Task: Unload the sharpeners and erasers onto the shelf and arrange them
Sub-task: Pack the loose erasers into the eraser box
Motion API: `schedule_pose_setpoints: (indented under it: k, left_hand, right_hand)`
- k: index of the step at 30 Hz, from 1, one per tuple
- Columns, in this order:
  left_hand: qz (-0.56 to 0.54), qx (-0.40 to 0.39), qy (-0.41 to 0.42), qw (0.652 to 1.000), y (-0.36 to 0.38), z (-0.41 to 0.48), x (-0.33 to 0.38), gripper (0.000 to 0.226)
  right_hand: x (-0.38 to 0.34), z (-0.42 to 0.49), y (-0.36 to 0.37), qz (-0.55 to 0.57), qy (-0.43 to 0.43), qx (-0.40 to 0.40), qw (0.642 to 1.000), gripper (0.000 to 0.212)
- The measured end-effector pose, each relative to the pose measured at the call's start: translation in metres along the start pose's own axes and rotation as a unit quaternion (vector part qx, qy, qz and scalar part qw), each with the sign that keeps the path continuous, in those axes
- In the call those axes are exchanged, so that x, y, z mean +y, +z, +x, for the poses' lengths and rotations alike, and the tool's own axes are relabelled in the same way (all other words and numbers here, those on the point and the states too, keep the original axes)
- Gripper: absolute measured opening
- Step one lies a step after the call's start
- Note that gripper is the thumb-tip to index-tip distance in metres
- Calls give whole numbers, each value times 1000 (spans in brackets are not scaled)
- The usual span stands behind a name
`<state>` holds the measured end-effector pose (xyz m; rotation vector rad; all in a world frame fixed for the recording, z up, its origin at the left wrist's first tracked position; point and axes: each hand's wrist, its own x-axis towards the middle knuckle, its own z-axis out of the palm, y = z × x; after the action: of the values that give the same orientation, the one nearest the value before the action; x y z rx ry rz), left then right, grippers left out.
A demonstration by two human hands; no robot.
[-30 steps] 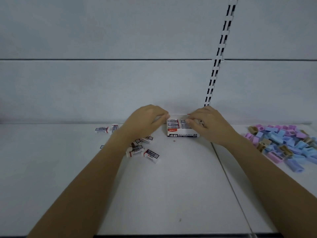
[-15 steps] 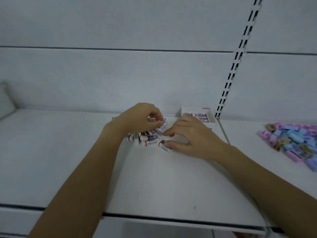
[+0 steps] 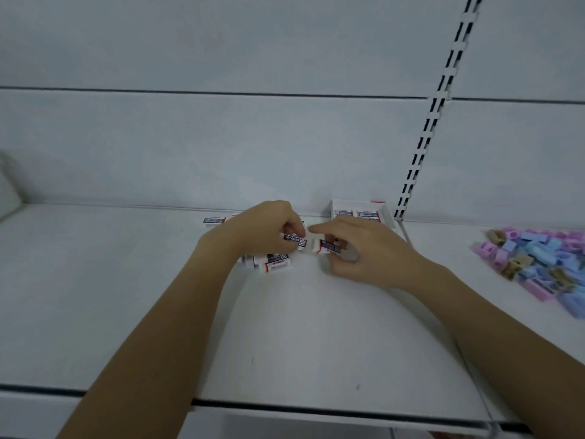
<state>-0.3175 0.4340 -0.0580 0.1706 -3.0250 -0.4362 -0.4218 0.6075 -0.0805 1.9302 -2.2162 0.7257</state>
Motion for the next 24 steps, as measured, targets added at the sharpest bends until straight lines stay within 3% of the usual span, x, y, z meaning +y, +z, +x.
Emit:
schedule_pose_setpoints:
  k: [5,8,14,17,24]
  left_hand:
    - [-91,99,17,991,2,-1,5,8]
    - [-215,166,-6,963,-2,-1,12,19]
    - [-403,154,-33,901,-2,-1,27,24]
    - [-422,168,-39,890,0,5,32,17]
    - [-328,186,-58,924,12,43,40,18]
  right_hand:
    - [5,0,-7,29,3,72,997,35]
    - [11,0,-14,82,34,93,992,16]
    - [30,-4,-30,112,117,117,980,20]
    - [41,-6,-36,78,138,115,981,16]
    - [57,-12,-48,6,152,88,984,13]
